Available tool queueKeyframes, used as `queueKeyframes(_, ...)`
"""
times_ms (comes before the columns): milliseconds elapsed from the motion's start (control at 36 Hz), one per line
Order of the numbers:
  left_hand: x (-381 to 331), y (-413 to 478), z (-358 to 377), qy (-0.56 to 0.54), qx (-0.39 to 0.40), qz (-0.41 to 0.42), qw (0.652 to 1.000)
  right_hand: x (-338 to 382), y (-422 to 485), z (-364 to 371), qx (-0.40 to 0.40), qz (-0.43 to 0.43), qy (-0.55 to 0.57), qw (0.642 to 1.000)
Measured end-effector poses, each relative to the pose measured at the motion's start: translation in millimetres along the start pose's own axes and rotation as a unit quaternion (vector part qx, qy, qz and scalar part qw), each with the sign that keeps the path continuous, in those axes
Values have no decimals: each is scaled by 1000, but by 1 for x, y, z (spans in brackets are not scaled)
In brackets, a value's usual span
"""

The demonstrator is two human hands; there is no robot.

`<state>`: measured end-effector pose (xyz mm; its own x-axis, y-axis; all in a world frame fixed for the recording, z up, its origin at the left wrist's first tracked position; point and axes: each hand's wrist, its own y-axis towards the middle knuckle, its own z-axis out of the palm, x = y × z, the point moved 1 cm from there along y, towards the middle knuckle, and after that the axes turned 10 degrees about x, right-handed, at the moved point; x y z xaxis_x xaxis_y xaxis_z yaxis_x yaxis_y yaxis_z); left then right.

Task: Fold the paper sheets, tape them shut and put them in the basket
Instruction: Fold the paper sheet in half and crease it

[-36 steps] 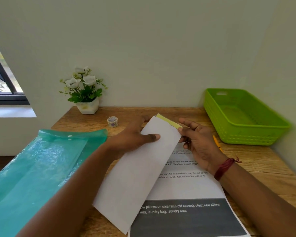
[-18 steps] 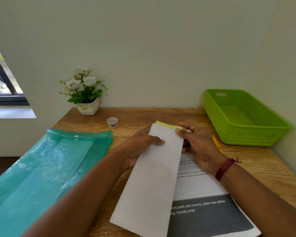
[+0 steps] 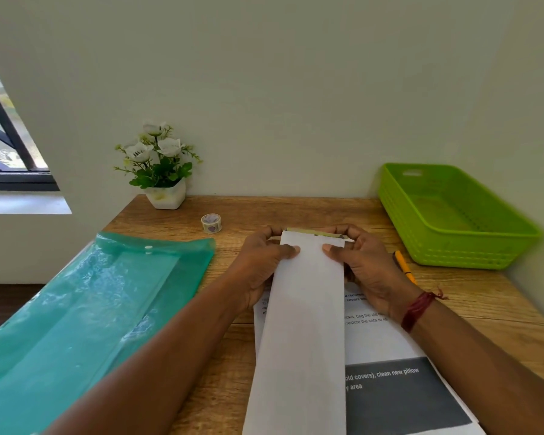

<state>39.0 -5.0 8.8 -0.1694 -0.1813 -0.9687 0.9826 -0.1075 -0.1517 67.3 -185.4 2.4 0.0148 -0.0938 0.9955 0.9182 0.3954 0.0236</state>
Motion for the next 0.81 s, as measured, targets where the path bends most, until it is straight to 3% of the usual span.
queueKeyframes(500,4,1,0,34,-97,70,992,-1,-3,6,-12,-54,-71,996)
queueKeyframes(806,3,-4,2,18,-16,28,999,-1,-5,4,-25,-31,-5,999)
